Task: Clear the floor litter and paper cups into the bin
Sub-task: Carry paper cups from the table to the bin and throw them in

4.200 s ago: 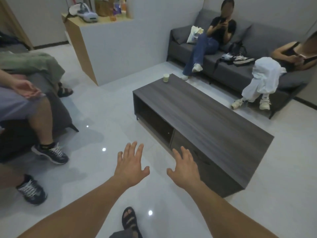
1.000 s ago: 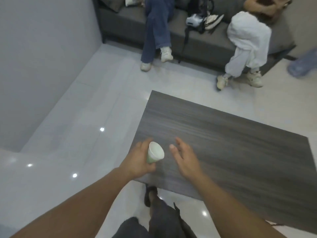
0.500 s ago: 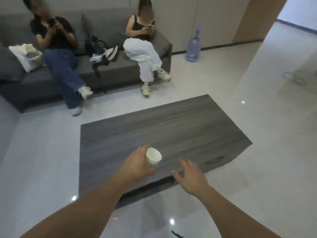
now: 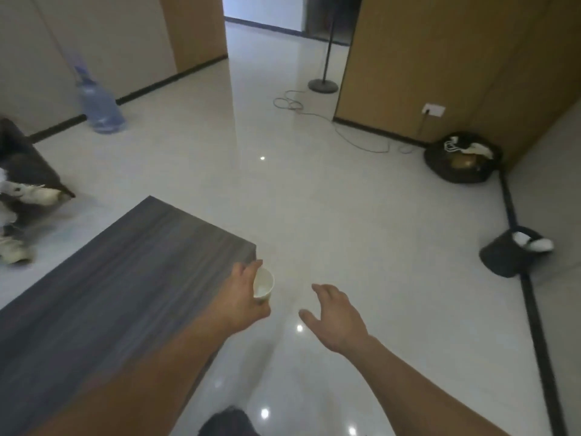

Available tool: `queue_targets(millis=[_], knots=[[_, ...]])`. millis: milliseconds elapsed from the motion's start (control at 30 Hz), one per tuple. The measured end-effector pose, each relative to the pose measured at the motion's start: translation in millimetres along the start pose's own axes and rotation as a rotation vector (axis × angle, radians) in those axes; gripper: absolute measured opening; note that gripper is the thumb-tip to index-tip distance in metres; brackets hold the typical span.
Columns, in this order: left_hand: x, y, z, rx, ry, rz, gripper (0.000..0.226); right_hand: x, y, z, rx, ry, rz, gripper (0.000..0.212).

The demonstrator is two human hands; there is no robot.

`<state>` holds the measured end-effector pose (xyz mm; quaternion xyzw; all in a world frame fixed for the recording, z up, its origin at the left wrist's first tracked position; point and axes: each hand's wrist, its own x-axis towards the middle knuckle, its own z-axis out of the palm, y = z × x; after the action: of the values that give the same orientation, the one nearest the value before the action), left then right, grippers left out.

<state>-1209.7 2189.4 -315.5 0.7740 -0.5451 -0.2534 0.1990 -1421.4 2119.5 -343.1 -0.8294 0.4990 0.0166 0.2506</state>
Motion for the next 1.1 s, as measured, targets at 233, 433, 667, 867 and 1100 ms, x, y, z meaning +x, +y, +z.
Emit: queue_targets(millis=[233, 433, 667, 867, 1100], knots=[[143.8, 58.0, 22.6, 0.080, -0.136, 0.196, 0.088, 60.2, 69.5, -34.3, 0.046, 0.036, 0.263, 0.072], [246.9, 119.6, 46.6, 0.096, -0.293, 0.425, 0.087, 96.2, 115.4, -67.0, 0.125, 0.125, 0.480, 0.071], [326.3, 217.1, 111.6, 0.141, -0.435, 0.625, 0.079, 113.4, 198.9, -101.4, 0.206, 0.197, 0.712, 0.072], [397.5, 323.5, 173.1, 0.146, -0.492, 0.675, 0.080, 151.1, 305.6, -154.8, 0.245, 0.260, 0.778, 0.073], [466.9, 446.3, 232.0, 0.159, -0.512, 0.741, 0.080, 185.8, 423.0, -244.8, 0.206, 0.328, 0.797, 0.073]])
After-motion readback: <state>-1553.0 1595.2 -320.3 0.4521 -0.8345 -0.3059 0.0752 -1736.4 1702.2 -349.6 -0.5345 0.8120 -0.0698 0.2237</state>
